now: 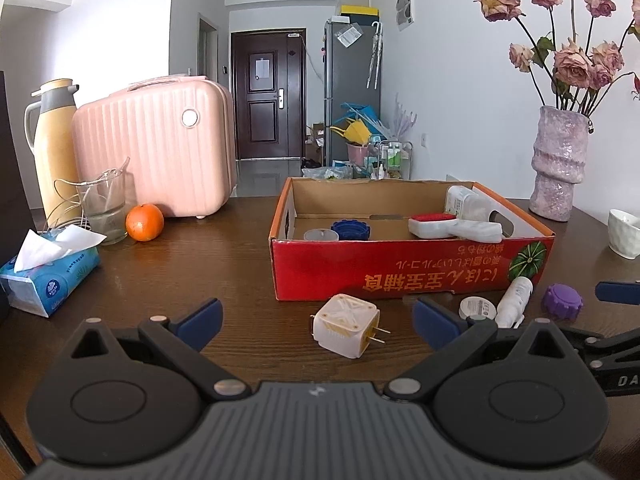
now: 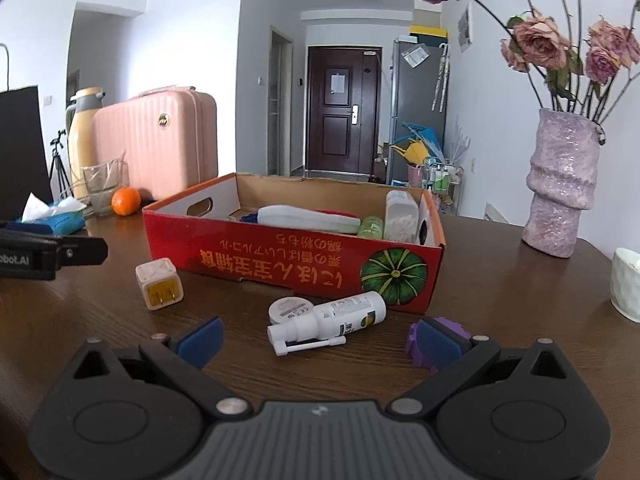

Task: Organize rigid objects
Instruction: 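Move both tools back from the box toward the items on the table, then grasp the white spray bottle with the right tool while the left tool grasps the white plug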

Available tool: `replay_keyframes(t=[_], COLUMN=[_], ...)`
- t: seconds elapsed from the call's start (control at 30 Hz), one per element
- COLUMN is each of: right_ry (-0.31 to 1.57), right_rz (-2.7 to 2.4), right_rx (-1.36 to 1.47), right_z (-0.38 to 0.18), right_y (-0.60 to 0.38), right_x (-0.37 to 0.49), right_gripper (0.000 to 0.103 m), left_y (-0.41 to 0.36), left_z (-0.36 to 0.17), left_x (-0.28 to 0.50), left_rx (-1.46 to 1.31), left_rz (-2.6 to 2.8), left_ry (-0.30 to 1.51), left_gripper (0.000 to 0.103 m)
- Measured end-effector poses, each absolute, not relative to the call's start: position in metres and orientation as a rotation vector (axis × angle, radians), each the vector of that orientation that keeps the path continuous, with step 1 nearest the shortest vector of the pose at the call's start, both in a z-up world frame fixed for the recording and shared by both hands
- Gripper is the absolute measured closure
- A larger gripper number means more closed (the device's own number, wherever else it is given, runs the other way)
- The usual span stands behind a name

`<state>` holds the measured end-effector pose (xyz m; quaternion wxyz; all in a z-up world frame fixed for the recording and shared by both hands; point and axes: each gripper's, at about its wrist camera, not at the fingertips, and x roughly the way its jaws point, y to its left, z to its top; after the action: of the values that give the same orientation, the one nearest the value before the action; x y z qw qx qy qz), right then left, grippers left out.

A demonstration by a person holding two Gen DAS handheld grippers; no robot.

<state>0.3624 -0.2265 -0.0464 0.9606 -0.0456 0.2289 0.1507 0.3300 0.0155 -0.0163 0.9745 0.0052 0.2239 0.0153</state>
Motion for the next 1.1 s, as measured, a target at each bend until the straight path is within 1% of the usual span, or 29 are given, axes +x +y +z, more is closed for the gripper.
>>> replay_keyframes(t=[0.43, 1.03, 1.1], right_ry=[0.581, 0.616, 0.627], right_rz=[0.384, 0.441, 0.461], right_rx=[-0.196, -0.263, -0.25], right_z=[-0.066, -0.074, -0.075], right_y=[-0.218, -0.214, -0.215], right_x=[0.419, 0.453, 0.457], right_gripper=[0.0, 0.0, 0.003], left_y=[0.022, 0.032, 0.032], left_z=[-0.023, -0.026, -0.026], left_x=[0.341, 0.351, 0.351], left_rx=[-0.004, -0.025, -0.025], left_rz=[0.047, 0.07, 0.071], left_ry=[0.493, 0.522, 0.524], left_gripper=[0.0, 0.0, 0.0])
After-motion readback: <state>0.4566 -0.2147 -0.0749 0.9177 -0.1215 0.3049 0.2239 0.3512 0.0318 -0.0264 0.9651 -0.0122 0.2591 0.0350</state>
